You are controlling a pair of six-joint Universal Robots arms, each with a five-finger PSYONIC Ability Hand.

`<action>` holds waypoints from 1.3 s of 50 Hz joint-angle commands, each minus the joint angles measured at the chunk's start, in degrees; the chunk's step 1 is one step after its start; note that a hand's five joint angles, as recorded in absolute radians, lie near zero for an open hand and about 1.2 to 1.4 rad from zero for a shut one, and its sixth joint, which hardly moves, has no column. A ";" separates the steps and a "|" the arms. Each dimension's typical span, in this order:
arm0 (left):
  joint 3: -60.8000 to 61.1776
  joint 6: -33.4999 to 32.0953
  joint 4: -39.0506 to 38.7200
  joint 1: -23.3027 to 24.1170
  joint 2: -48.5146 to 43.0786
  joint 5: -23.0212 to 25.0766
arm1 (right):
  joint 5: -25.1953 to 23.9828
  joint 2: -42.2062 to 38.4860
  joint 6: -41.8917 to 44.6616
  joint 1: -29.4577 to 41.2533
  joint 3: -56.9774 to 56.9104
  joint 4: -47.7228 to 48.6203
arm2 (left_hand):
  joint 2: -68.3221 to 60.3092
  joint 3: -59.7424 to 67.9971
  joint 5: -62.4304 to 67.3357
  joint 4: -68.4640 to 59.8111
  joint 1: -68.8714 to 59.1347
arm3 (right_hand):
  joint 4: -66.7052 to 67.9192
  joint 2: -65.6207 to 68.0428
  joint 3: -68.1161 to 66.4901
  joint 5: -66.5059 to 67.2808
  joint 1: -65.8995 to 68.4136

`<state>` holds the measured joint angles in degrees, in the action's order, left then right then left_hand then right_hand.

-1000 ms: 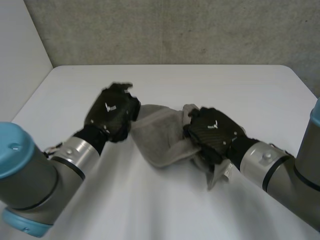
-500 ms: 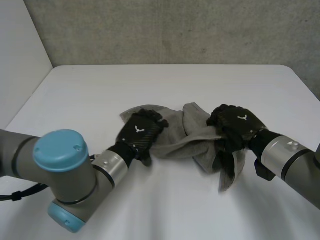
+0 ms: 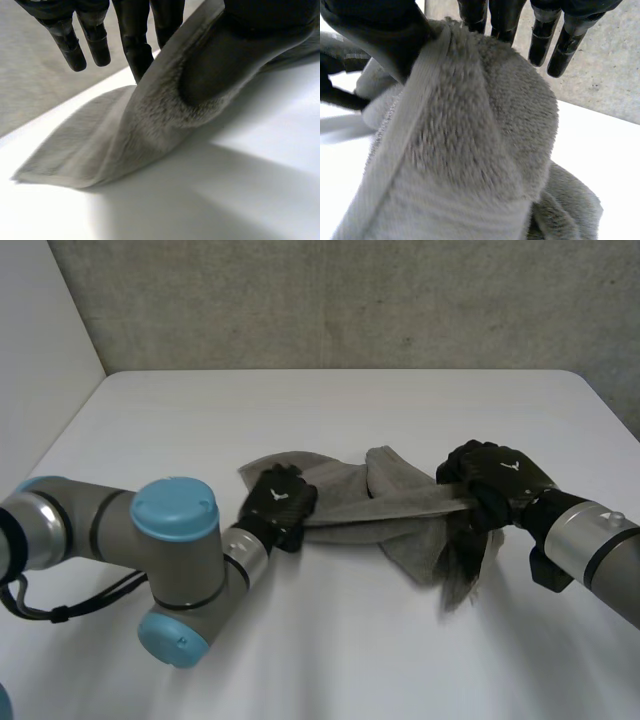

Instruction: Fold the towel.

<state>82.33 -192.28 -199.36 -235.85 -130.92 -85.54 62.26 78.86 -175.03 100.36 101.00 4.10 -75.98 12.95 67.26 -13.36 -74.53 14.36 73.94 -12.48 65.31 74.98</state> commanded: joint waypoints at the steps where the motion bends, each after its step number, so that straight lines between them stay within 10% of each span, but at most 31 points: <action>1: 3.36 0.15 -0.77 -2.94 6.18 -2.09 | -1.00 0.16 8.20 -2.01 -0.46 -3.65 | -4.02 -2.95 2.74 3.36 -5.47 | -4.36 6.06 2.48 4.69 5.02; 17: 14.79 0.06 -0.77 -2.95 20.35 -2.09 | 4.62 -1.86 11.12 -2.19 -0.63 -6.21 | -4.02 -2.95 2.74 3.36 -5.47 | -4.36 -40.30 2.48 -41.67 -41.35; 25: 20.86 0.06 -0.24 -4.71 25.19 -2.00 | 4.63 -1.69 11.12 -2.19 0.16 -6.21 | -4.02 -2.95 2.74 3.36 -5.47 | -4.36 -20.49 2.48 -21.86 -21.53; 28: 22.44 -0.03 -0.15 -4.62 26.42 -2.00 | 4.28 -1.69 11.20 -1.75 0.42 -6.21 | -4.02 -2.95 2.74 3.36 -5.47 | -4.36 5.92 2.48 4.55 4.88; 57: 22.88 -1.08 -5.08 -8.75 19.56 -3.85 | 3.66 2.71 14.98 -3.15 2.00 -1.64 | 0.00 -2.95 -1.27 3.36 -1.46 | -4.36 6.06 2.48 4.69 5.02; 65: 20.42 -1.08 -5.34 -9.01 14.90 -3.85 | 3.48 2.71 14.98 -3.77 2.00 -1.64 | 32.12 -2.95 -33.40 3.36 30.67 | -4.36 6.06 2.48 4.69 5.02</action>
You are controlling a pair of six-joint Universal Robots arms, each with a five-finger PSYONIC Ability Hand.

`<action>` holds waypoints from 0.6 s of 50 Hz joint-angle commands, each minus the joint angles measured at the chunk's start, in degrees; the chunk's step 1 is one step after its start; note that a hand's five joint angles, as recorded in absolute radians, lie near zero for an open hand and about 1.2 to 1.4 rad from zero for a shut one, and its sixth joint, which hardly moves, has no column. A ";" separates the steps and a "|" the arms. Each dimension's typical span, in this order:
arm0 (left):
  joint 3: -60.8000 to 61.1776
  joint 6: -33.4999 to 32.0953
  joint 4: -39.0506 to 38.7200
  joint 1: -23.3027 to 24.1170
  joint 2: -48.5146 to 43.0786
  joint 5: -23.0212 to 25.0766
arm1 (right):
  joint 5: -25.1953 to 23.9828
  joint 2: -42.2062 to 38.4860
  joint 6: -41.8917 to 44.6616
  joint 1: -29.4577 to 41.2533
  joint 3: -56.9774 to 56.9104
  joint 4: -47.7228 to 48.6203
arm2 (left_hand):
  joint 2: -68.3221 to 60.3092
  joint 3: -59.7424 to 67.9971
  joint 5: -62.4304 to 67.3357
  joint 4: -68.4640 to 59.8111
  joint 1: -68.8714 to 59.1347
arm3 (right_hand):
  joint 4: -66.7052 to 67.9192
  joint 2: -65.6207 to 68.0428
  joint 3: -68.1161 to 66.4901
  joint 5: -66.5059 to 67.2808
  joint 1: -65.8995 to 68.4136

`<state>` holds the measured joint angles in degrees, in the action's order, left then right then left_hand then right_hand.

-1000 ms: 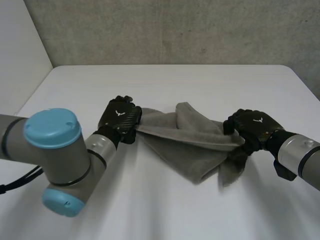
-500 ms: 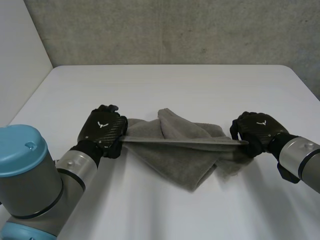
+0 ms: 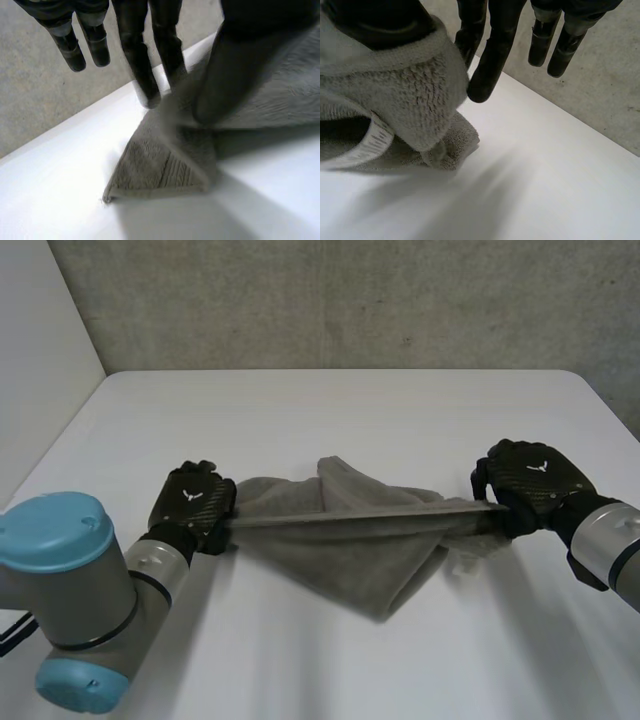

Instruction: Fold the towel.

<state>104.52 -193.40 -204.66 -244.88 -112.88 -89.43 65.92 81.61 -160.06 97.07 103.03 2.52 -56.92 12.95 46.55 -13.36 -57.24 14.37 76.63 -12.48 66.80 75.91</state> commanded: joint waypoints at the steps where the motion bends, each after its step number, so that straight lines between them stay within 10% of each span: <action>1: -2.47 0.04 -0.13 0.19 -4.00 0.05 | -0.18 0.04 0.01 -0.74 -0.11 -0.15 | 15.56 -2.95 -15.19 3.36 15.88 | -4.37 3.37 2.48 3.20 4.09; 30: -5.72 -0.22 -3.64 3.70 -9.37 -0.56 | -2.55 0.13 0.01 -8.56 -2.30 -0.59 | 27.53 -2.95 -27.16 3.36 27.85 | -4.37 3.37 2.48 3.20 4.09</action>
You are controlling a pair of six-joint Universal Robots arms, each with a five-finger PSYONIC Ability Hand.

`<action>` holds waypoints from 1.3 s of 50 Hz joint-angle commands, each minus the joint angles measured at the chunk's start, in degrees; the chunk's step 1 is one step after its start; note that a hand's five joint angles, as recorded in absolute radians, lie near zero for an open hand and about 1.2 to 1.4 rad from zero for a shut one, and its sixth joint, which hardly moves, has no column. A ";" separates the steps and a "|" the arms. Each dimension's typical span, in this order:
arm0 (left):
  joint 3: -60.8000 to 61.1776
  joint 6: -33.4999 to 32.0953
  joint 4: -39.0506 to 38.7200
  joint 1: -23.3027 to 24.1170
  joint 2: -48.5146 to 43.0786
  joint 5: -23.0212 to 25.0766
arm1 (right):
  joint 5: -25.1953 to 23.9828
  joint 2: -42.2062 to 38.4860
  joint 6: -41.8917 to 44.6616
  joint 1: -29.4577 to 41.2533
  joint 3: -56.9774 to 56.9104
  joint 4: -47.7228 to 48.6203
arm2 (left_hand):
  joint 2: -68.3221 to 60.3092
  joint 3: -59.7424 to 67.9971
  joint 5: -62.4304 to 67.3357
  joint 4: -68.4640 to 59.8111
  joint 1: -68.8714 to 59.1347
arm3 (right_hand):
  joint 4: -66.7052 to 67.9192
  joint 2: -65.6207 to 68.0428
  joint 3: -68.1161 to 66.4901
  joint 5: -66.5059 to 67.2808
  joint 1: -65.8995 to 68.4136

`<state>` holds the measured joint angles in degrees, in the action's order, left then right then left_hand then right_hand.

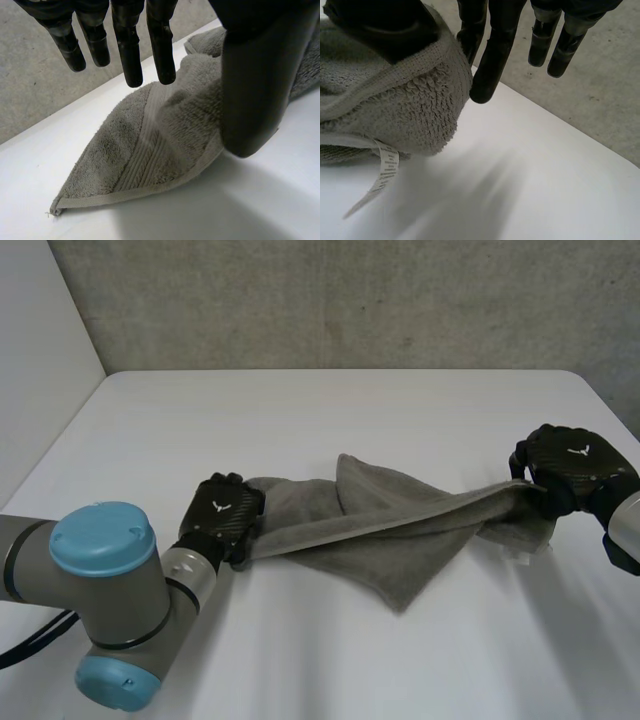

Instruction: Fold the towel.

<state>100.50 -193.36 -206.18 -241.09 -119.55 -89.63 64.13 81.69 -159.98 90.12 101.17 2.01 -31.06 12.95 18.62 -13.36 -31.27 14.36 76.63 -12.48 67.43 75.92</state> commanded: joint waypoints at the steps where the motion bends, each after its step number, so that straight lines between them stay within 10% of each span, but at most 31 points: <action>1: -1.71 -0.27 -2.12 -0.08 -2.71 -0.37 | -0.76 0.04 -0.07 -1.62 -0.45 -0.08 | 1.67 -2.95 0.77 3.36 1.88 | -4.36 3.37 2.48 2.57 4.08; 17: -6.28 -2.46 -1.59 0.27 -7.10 -2.83 | -0.76 -0.13 -0.07 -1.62 -0.53 -0.08 | -3.88 -2.95 6.32 3.36 -3.67 | -4.36 3.37 2.48 2.57 4.08; 20: -6.63 -2.55 -1.68 0.27 -7.28 -2.65 | -0.76 -0.31 0.02 -1.53 -0.53 -0.16 | -15.15 -2.95 17.59 3.36 -14.94 | -4.36 3.37 2.48 2.57 4.08; 22: -7.50 -2.46 -1.59 0.27 -7.80 -2.65 | -0.76 -0.40 -0.07 -1.53 -0.53 -0.08 | -48.78 -2.95 51.22 3.36 -48.57 | -4.36 3.37 2.48 2.57 4.08; 43: -0.92 -2.11 0.69 -4.03 17.58 -1.43 | -4.37 4.17 -1.91 -1.79 -1.41 -4.74 | -48.94 -2.95 51.38 3.36 -48.73 | -4.36 3.37 2.48 2.57 4.08; 59: 0.23 -2.64 4.65 -5.70 7.14 1.31 | -4.63 -4.52 -1.83 -1.44 -0.45 -2.36 | -48.94 -2.95 51.38 3.36 -48.73 | -4.36 3.37 2.48 2.57 4.08; 65: 0.23 -5.00 4.56 -5.71 5.12 0.87 | -4.45 -6.28 -1.56 -0.65 -0.62 -2.10 | -16.19 -2.95 18.63 3.36 -15.98 | -4.36 3.37 2.48 2.57 4.08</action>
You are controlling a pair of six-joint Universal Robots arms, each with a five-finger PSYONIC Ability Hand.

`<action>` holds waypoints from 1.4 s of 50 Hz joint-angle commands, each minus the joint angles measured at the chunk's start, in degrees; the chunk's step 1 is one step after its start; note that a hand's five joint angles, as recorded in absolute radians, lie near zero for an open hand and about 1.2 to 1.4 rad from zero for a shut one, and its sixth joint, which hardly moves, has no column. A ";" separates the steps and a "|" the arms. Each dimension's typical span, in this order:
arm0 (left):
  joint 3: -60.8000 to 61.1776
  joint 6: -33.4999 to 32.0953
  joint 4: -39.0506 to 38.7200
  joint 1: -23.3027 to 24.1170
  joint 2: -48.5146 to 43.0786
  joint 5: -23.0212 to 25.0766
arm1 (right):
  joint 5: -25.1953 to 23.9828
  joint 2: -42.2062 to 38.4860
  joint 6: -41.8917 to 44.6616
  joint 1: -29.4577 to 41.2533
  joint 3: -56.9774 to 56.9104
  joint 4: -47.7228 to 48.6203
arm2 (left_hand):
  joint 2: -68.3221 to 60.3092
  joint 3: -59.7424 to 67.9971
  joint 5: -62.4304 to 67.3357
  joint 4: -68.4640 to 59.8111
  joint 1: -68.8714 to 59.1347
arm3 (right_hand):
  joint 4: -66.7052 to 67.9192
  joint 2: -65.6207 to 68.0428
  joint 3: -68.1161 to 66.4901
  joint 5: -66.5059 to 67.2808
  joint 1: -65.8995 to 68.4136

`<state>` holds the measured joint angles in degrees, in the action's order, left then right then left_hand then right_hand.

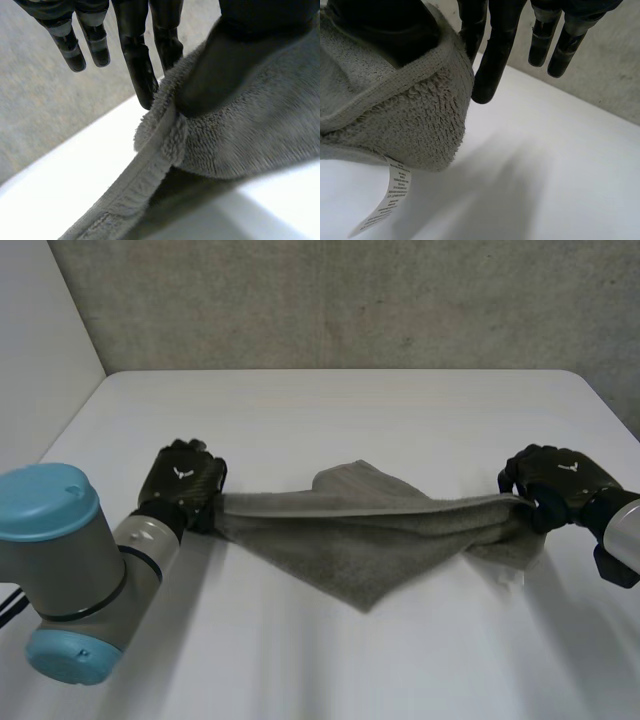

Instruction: Fold the towel.

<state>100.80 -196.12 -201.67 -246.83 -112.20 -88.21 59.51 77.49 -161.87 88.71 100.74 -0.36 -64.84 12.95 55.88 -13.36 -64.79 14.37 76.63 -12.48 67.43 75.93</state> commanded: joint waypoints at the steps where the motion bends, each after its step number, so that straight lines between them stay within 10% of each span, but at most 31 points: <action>1: -0.07 -2.25 0.05 0.03 -2.23 -0.56 | 0.25 -2.26 0.33 1.11 -0.37 0.27 | 17.62 -2.95 -18.66 3.36 17.57 | -4.37 3.37 2.48 2.57 4.07; 45: 2.39 -6.82 -0.56 -3.31 -5.22 -3.28 | 0.52 -1.91 0.15 1.29 -0.28 0.27 | 28.39 -2.95 -29.43 3.36 28.33 | -4.37 3.37 2.48 2.57 4.07; 52: -1.74 -6.82 -0.56 -3.22 -8.82 -2.85 | 0.52 -1.91 0.15 1.46 -0.11 0.19 | -13.37 -2.95 12.33 3.36 -13.42 | -4.37 3.37 2.48 2.57 4.07; 70: 0.98 -6.03 -0.04 -4.71 1.72 1.28 | -0.10 0.12 -0.55 1.02 -0.55 -0.25 | -15.16 -2.95 14.12 3.36 -15.21 | -4.37 3.37 2.48 2.57 4.07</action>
<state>100.86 -202.26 -201.72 -250.22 -113.84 -89.41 59.64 76.97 -162.24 89.86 100.32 -0.57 -76.57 12.95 66.51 -13.36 -73.36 14.37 76.63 -12.48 67.54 75.93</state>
